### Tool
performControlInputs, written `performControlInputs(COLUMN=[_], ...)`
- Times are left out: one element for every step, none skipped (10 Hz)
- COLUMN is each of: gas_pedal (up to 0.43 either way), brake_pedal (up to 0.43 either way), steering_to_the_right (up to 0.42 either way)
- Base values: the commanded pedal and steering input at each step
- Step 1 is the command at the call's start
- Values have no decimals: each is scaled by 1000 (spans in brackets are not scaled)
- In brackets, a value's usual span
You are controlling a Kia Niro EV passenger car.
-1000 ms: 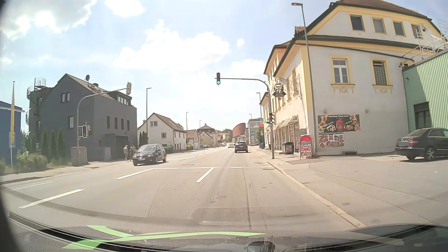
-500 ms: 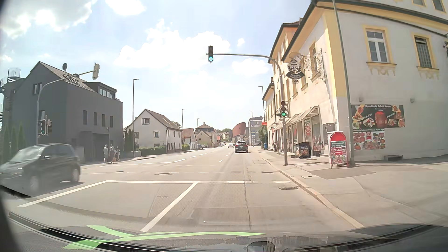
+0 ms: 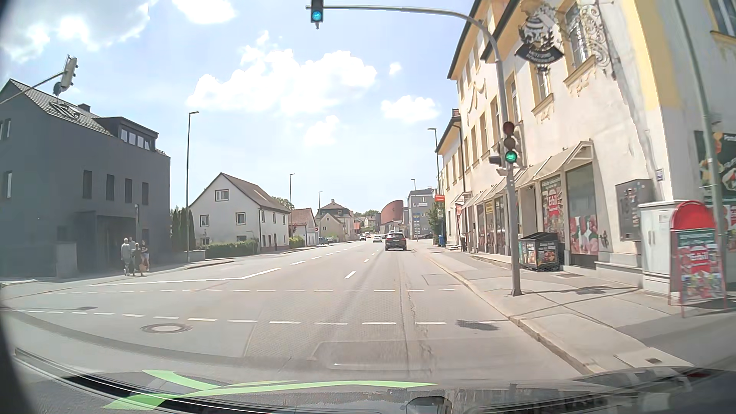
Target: Follow the waypoints while adhering to traffic rules and regulations
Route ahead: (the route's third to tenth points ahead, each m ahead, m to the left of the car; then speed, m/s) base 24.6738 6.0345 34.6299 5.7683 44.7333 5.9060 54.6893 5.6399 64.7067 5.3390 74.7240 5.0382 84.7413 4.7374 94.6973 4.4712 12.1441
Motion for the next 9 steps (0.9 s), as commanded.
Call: performControlInputs(gas_pedal=[169, 169, 169, 169, 157, 157, 157, 157, 157], brake_pedal=[0, 0, 0, 0, 0, 0, 0, 0, 0], steering_to_the_right=[-4, -4, -4, -5, -4, -5, -4, -4, -5])
